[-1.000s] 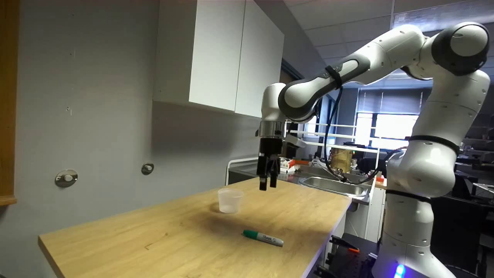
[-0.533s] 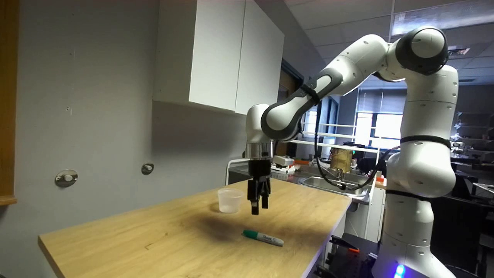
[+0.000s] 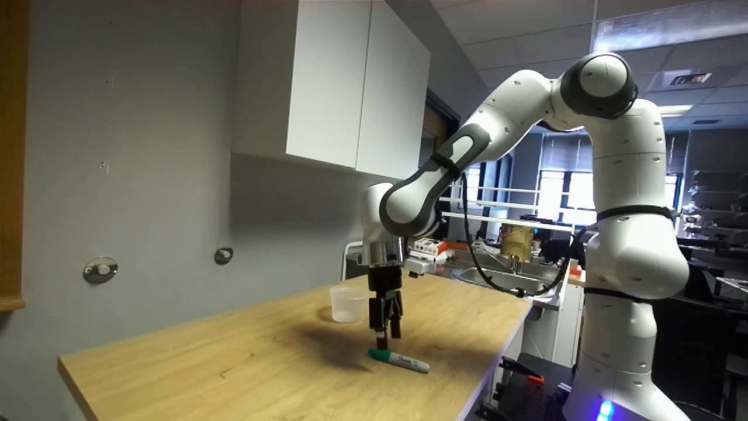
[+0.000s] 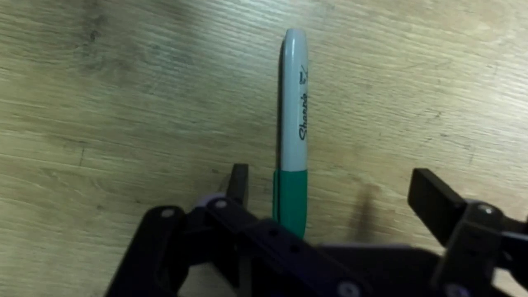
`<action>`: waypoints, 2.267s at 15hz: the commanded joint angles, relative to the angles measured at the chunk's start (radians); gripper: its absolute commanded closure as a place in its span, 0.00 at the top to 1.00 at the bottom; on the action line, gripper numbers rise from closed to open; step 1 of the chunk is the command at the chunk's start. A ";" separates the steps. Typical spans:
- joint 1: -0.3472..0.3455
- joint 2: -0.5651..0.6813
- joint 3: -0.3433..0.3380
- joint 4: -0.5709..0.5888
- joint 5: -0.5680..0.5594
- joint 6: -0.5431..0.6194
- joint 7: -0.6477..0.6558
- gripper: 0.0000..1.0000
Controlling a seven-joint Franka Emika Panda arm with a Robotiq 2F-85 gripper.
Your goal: Pick up the marker from the table and put it in the bowl
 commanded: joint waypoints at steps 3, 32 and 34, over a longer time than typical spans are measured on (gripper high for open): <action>-0.029 0.062 -0.002 0.008 0.013 0.021 -0.068 1.00; 0.027 -0.234 0.068 0.126 -0.265 0.044 0.387 0.09; 0.015 -0.234 0.067 0.169 -0.310 0.042 0.405 0.09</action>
